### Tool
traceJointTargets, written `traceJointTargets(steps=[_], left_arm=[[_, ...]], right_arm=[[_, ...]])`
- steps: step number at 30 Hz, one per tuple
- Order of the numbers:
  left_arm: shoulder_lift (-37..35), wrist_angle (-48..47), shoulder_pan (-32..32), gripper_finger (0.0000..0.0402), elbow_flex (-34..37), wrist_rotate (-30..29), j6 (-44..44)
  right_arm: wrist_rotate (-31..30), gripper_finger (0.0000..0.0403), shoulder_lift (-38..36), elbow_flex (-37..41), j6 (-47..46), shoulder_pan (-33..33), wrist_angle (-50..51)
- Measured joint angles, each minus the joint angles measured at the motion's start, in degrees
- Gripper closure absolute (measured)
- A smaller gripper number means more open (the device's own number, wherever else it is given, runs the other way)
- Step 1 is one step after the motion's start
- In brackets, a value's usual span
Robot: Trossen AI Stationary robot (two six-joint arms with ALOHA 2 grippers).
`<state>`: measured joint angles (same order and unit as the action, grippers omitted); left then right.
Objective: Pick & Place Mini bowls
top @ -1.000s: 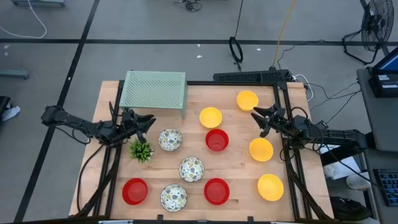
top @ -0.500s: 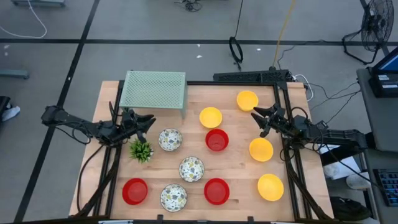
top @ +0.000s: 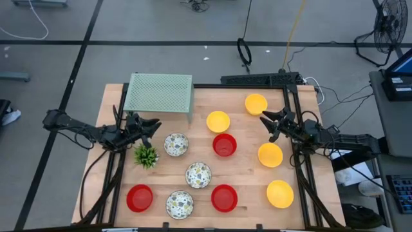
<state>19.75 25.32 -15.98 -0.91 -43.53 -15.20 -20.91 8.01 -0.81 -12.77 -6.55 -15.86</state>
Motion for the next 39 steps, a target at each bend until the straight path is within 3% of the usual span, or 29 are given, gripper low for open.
traceJointTargets(steps=[19, 26, 32, 39], left_arm=[[0.0, 2.4, 0.0, 0.0279, 0.0, -0.1, 0.7], [0.3, 5.0, 0.0, 0.0279, 0.0, 13.1, 5.3], [3.0, 10.4, 0.0, 0.0279, -5.6, 21.9, 17.2], [12.7, -5.0, 0.0, 0.0279, -20.8, 25.4, 21.9]], right_arm=[[0.0, 0.0242, 0.0, 0.0, 0.0, 0.0, 0.0], [0.0, 0.0242, 0.0, 0.0, 0.0, 0.0, 0.0], [0.0, 0.0241, 0.0, 0.0, 0.0, 0.0, 0.0], [0.0, 0.0242, 0.0, 0.0, 0.0, 0.0, 0.0]])
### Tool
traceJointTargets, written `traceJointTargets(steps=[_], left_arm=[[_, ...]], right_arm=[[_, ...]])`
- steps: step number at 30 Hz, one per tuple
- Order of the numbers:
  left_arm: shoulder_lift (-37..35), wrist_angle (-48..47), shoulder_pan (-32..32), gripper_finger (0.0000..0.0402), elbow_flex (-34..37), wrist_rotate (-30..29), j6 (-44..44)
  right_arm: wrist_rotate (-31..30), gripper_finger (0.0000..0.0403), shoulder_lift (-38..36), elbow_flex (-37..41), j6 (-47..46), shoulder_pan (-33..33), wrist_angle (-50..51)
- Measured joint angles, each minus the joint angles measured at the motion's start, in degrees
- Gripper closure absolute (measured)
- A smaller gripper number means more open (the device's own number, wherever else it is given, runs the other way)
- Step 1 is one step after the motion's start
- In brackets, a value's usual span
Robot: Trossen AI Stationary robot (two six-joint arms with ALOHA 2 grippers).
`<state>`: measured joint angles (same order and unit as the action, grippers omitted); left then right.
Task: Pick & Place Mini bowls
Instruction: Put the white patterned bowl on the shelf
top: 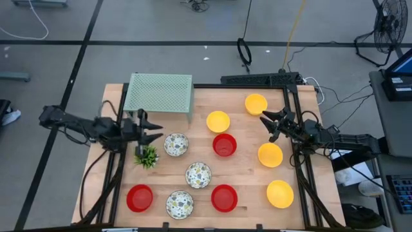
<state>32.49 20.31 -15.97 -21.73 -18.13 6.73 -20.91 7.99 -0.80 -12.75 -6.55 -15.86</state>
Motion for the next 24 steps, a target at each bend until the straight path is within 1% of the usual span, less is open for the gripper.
traceJointTargets(steps=[3, 6, 11, 14, 16, 22, 24], left_arm=[[6.8, -7.8, 0.0, 0.0279, -6.3, -1.1, -1.4], [13.9, -12.5, 0.0, 0.0279, -10.9, -1.5, -1.0], [22.8, -13.3, 0.0, 0.0279, -14.9, -1.8, -0.4], [25.9, -14.2, 0.0, 0.0277, -15.5, -0.2, -3.3], [27.2, -15.8, 0.0, 0.0271, -15.6, 0.6, -6.8], [30.7, -27.1, 0.0, 0.0229, -15.6, 0.9, -18.4], [32.1, -29.6, 0.0, 0.0213, -15.6, 3.3, -21.0]], right_arm=[[0.0, 0.0241, 0.0, 0.0, 0.0, 0.0, 0.0], [0.0, 0.0242, 0.0, 0.0, 0.0, 0.0, 0.0], [0.0, 0.0241, 0.0, 0.0, 0.0, 0.0, 0.0], [0.0, 0.0242, 0.0, 0.0, 0.0, 0.0, 0.0], [0.0, 0.0242, 0.0, 0.0, 0.0, 0.0, 0.0], [0.0, 0.0241, 0.0, 0.0, 0.0, 0.0, 0.0], [0.0, 0.0242, 0.0, 0.0, 0.0, 0.0, 0.0]])
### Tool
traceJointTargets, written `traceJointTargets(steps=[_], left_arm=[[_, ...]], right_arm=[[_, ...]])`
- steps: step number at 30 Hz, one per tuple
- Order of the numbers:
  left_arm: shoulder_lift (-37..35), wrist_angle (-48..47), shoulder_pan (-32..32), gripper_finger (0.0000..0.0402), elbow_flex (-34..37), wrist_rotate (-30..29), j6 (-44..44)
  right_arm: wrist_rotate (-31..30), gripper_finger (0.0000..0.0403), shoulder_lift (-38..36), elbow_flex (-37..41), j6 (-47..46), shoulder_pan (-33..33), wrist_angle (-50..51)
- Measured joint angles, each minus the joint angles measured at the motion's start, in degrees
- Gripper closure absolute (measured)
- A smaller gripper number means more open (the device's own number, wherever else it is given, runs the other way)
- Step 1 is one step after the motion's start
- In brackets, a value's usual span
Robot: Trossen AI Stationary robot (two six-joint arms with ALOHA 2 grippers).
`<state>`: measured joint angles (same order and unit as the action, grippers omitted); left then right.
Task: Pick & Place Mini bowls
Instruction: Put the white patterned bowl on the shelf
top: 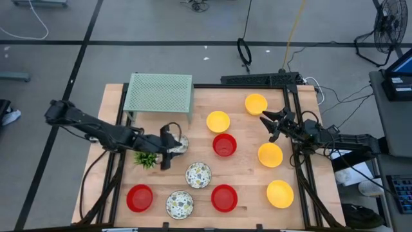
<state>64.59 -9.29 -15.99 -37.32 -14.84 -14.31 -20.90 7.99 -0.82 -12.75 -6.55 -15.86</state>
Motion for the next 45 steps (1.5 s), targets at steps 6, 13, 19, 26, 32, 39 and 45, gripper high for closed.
traceJointTargets(steps=[6, 13, 19, 26, 32, 39, 45], left_arm=[[4.2, -1.8, 0.0, 0.0170, 0.0, 5.9, -2.1], [10.3, -2.7, 0.0, 0.0152, 0.0, 6.2, -1.2], [14.4, -2.8, 0.0, 0.0151, 0.0, 3.1, 0.5], [15.0, -2.9, 0.0, 0.0151, 0.0, -0.6, 0.7], [15.1, -2.9, 0.0, 0.0151, 0.0, -0.6, -1.5], [18.7, -2.8, 0.0, 0.0151, 0.1, -1.3, -1.5], [21.7, -2.7, 0.0, 0.0154, 0.1, -1.7, -1.6]], right_arm=[[0.0, 0.0241, 0.0, 0.0, 0.0, 0.0, 0.0], [0.0, 0.0242, 0.0, 0.0, 0.0, 0.0, 0.0], [0.0, 0.0242, 0.0, 0.0, 0.0, 0.0, 0.0], [0.0, 0.0241, 0.0, 0.0, 0.0, 0.0, 0.0], [0.0, 0.0242, 0.0, 0.0, 0.0, 0.0, 0.0], [0.0, 0.0242, 0.0, 0.0, 0.0, 0.0, 0.0], [0.0, 0.0241, 0.0, 0.0, 0.0, 0.0, 0.0]])
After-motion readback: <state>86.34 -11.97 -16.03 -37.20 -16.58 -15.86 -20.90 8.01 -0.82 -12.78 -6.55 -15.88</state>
